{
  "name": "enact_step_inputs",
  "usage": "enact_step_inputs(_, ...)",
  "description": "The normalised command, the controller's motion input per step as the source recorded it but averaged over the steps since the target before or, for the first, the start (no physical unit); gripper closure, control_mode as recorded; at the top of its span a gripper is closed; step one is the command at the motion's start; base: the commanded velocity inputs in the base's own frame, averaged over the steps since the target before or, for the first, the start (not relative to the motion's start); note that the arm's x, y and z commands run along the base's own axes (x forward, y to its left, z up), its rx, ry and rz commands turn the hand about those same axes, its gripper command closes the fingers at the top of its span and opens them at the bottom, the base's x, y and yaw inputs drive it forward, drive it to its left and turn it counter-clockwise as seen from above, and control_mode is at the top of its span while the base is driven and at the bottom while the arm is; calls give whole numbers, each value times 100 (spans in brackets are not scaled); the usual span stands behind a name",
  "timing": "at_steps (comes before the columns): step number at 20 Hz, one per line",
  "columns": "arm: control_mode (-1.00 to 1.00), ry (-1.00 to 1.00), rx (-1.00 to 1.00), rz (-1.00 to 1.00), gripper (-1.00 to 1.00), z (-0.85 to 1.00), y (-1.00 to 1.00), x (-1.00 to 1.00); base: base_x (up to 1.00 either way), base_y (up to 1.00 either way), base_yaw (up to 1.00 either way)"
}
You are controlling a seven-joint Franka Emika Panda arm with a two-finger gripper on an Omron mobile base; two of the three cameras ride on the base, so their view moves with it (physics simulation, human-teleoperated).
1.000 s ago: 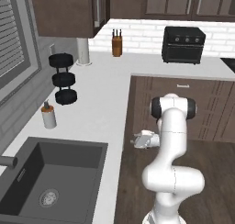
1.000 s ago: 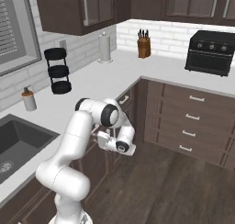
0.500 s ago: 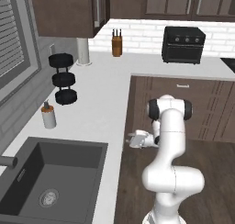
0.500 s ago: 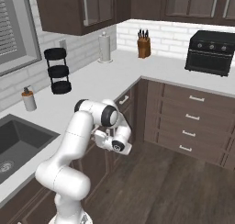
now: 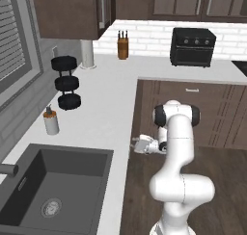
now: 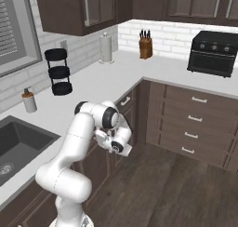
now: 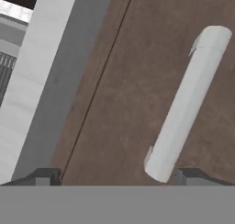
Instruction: Take a straw from the drawer in front and place it inside the glass cup on the dining counter.
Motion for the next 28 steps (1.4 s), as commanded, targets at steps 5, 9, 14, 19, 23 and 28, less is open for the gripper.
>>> enact_step_inputs(5, -100, 5, 0, -1, -100, -19, 0, 37, 0, 0, 0)
enact_step_inputs(9, -100, 7, 0, 0, -100, -29, 7, 30, 0, 0, 0)
enact_step_inputs(14, -100, 7, 0, 0, -100, -33, 17, 26, 0, 0, 0)
enact_step_inputs(19, -100, 1, 0, 0, -100, -17, 30, 12, 0, 0, 0)
enact_step_inputs(23, -100, 0, -1, 0, -100, -10, 33, 12, 0, 0, 0)
enact_step_inputs(28, -100, 0, -4, 0, -100, 0, 31, 0, 0, 0, 0)
